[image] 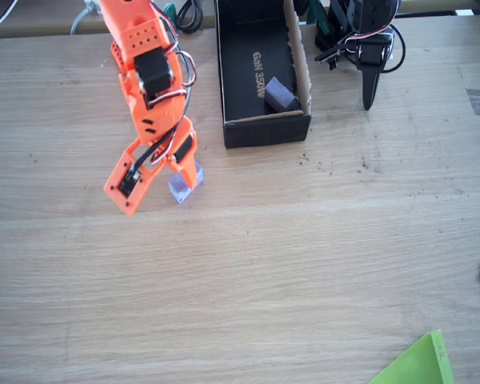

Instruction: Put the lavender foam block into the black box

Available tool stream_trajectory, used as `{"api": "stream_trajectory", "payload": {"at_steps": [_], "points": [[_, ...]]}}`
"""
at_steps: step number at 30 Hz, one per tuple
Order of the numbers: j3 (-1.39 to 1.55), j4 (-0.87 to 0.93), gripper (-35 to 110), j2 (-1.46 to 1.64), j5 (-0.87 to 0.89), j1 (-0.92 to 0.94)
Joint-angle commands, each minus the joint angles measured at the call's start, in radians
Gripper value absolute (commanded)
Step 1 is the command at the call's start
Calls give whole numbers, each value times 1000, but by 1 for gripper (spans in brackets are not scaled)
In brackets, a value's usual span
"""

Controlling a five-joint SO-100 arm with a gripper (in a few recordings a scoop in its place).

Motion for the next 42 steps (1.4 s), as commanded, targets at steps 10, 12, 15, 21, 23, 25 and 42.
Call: {"api": "stream_trajectory", "payload": {"at_steps": [10, 12, 15, 21, 23, 25, 42], "points": [[-140, 46, 0, -40, 38, -12], [-147, 77, 0, -8, 21, -15], [-150, 140, 0, 69, -15, -25], [-91, 232, 0, 390, -98, -48], [-46, 233, 0, 492, -120, -58], [0, 233, 0, 580, -123, -69], [92, 77, 0, 623, -140, -514]]}}
